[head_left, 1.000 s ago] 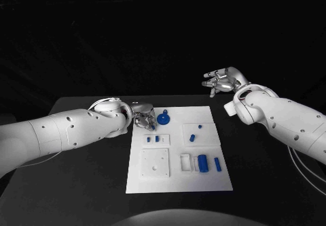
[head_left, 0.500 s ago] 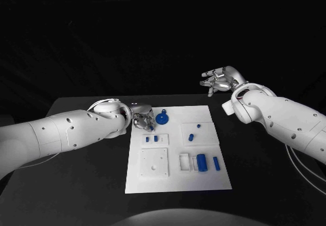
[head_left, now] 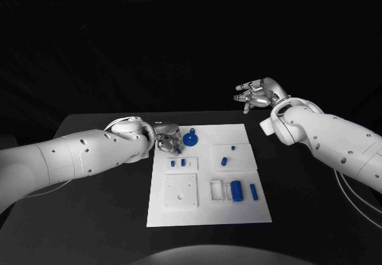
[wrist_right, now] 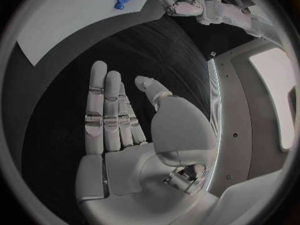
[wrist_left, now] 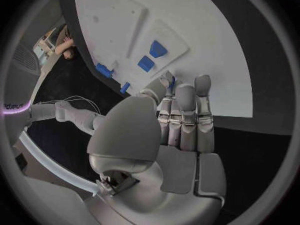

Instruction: Assemble the parts on the task board

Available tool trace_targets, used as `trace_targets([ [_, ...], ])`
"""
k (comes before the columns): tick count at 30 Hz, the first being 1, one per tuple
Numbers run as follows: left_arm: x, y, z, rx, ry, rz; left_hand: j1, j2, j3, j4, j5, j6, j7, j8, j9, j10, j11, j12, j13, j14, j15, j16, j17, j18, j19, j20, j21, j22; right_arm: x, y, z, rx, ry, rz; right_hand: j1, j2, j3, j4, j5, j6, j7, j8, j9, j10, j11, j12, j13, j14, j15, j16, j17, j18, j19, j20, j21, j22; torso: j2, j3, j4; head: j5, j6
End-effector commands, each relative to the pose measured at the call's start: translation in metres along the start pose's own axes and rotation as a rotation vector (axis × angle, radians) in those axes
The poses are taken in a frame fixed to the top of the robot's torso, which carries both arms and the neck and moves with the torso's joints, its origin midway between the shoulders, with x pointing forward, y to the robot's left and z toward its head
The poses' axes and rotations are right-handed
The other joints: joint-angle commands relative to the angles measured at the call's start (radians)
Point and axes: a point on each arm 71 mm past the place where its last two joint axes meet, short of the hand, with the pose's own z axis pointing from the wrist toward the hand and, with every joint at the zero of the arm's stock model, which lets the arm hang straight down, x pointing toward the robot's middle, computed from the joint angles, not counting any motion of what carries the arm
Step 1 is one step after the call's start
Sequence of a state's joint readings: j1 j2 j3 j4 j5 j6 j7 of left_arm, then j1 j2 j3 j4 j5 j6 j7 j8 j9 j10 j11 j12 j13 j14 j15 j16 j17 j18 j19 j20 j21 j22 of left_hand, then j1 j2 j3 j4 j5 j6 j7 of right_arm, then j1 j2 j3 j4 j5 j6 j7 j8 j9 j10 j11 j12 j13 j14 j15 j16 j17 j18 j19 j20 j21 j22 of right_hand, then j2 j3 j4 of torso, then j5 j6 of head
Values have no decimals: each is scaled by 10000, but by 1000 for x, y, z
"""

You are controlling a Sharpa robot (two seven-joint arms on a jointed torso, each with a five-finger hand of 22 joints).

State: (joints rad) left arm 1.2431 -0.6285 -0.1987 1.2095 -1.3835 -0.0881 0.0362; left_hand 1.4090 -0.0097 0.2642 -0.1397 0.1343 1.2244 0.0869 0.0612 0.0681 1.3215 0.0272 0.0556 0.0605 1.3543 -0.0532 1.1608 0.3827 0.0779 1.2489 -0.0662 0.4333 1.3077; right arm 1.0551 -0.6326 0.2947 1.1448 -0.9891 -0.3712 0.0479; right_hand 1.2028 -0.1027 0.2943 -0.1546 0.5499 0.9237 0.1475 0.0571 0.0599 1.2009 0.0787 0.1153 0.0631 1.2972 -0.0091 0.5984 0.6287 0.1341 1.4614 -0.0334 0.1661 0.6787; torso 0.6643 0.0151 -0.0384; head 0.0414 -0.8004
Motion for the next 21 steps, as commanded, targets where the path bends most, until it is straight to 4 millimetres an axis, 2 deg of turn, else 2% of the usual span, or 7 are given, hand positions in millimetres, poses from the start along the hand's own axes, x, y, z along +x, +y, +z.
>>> trace_targets([
  [1, 5, -2, 2, 125, 163, -46, 85, 50, 11, 46, 26, 28, 9, 29, 3, -48, 29, 38, 1, 38, 26, -44, 15, 205, 12, -20, 2, 193, 1, 2, 0, -171, 97, -93, -78, 15, 74, -8, 34, 17, 40, 32, 13, -24, 18, -45, -12, -77, 0, 30, -9, 150, 289, 23, -67, 2, 2, 0, -1, 14, 1],
  [21, 10, -7, 4, 110, 554, -21, 107, 51, 26, 38, 23, 21, 14, 29, 3, -68, 37, 38, 1, 27, 33, -48, 23, 210, 2, -16, 4, 195, 2, 2, 0, -163, 115, -90, -78, 15, 74, -8, 34, 17, 40, 32, 13, -24, 18, -45, -12, -77, 0, 30, -9, 150, 289, 23, -67, 2, 1, 3, -2, -6, -23],
])
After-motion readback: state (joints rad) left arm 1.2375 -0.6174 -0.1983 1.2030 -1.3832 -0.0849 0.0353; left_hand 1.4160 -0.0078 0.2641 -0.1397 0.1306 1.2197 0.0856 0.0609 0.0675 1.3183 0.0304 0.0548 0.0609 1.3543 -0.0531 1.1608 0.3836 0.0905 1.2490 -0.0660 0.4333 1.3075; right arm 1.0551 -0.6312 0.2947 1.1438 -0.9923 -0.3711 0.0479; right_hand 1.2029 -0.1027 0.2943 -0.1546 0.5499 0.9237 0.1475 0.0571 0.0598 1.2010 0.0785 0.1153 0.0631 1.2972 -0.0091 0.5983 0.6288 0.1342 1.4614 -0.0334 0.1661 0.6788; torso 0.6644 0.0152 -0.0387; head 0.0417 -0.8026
